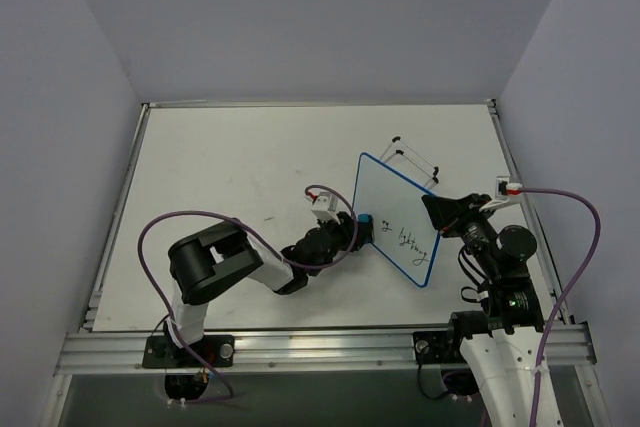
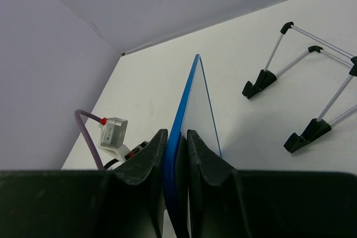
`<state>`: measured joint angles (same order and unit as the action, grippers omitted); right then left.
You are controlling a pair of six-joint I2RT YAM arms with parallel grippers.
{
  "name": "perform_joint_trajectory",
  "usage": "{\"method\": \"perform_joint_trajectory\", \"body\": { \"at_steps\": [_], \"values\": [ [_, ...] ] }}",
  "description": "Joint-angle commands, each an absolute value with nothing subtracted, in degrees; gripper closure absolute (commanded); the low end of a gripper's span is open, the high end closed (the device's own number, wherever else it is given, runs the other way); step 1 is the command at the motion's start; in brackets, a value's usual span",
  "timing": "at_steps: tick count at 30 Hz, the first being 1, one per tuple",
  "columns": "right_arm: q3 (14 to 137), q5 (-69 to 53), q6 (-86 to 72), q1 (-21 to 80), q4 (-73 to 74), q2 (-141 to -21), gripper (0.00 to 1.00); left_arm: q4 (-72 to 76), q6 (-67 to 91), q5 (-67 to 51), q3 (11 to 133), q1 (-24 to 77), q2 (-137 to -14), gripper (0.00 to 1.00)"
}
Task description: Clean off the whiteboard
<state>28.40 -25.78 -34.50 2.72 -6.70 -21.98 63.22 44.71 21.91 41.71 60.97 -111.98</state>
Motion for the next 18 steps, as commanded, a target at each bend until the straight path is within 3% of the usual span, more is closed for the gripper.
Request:
{"method": "perform_joint_trajectory", "body": {
  "at_steps": [1, 18],
  "values": [
    [29.8, -33.84, -43.15, 4.75, -15.91, -20.66, 1.0, 66.09, 42.54, 16.17, 44.82, 64.33, -107.76, 0.98],
    [27.86, -34.54, -48.43, 4.75, -18.63, -19.77, 1.0, 68.47, 38.15, 16.69, 47.99, 67.77, -106.0, 0.98]
  ]
}}
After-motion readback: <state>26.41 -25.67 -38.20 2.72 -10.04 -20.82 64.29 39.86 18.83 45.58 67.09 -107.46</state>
